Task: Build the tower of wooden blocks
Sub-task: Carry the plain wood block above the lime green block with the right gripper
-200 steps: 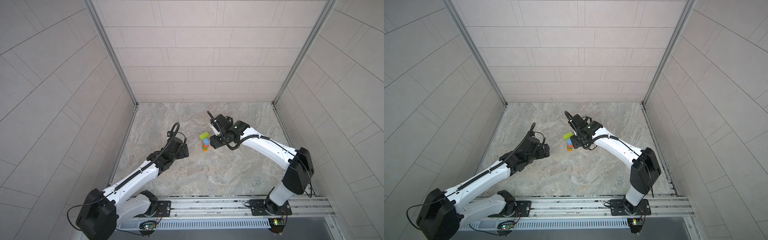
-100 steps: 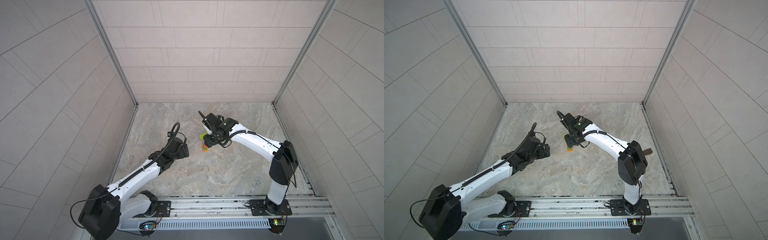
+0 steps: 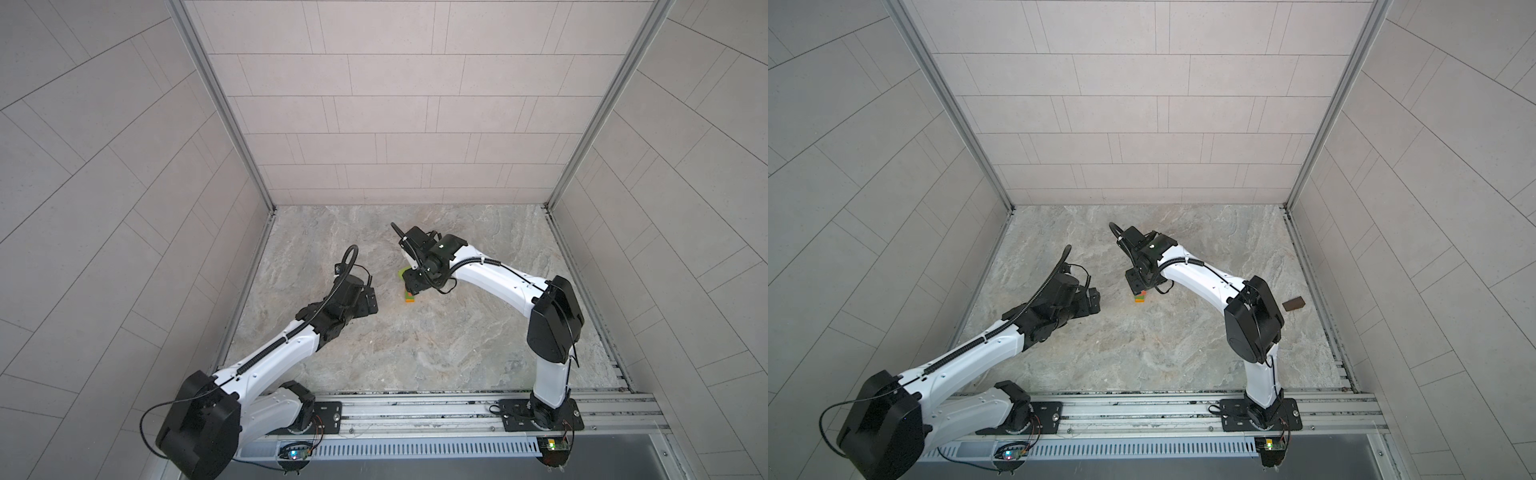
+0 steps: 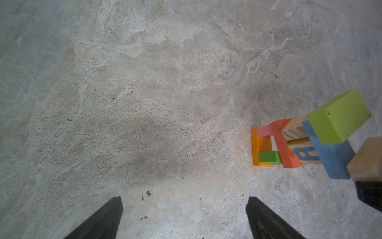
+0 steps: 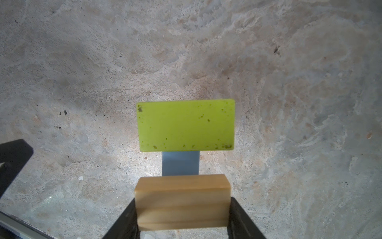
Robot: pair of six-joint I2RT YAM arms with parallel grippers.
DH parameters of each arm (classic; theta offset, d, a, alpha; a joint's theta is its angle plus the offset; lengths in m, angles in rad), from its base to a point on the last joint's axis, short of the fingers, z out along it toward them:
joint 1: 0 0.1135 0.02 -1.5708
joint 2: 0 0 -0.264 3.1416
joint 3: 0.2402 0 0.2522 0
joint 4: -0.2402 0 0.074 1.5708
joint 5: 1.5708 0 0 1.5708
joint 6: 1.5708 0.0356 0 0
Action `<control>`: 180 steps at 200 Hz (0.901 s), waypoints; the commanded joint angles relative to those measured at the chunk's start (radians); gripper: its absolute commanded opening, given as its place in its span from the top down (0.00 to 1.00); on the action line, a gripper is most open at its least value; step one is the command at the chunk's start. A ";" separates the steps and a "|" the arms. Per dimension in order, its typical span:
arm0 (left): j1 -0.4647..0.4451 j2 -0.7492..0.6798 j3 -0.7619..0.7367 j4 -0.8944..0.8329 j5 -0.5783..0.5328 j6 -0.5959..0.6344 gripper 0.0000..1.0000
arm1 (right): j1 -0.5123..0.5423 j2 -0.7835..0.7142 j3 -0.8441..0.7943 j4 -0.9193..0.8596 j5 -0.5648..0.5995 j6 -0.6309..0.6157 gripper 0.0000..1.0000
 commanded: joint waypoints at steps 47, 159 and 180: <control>0.007 -0.015 -0.017 0.016 0.006 0.005 0.00 | 0.009 0.027 0.044 -0.037 0.012 -0.004 0.52; 0.007 -0.027 -0.021 0.019 0.017 0.001 0.00 | 0.008 0.047 0.070 -0.041 0.030 -0.011 0.52; 0.007 -0.028 -0.025 0.021 0.017 0.002 0.00 | 0.008 0.051 0.076 -0.040 0.031 -0.011 0.52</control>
